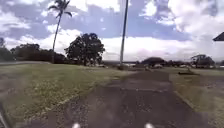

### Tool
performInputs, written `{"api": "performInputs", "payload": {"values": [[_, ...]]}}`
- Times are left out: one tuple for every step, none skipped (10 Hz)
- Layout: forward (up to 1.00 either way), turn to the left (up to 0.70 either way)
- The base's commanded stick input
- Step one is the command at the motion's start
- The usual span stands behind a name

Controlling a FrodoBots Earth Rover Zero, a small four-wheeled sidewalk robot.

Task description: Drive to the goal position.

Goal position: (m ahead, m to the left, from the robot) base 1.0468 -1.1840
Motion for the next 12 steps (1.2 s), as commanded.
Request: {"api": "performInputs", "payload": {"values": [[0.70,-0.35],[0.70,-0.35],[0.70,-0.35],[0.70,-0.35],[0.70,-0.35],[0.70,-0.24],[0.70,0.00],[0.70,0.00],[0.70,0.00],[0.70,0.00],[0.70,0.00],[0.70,0.00]]}}
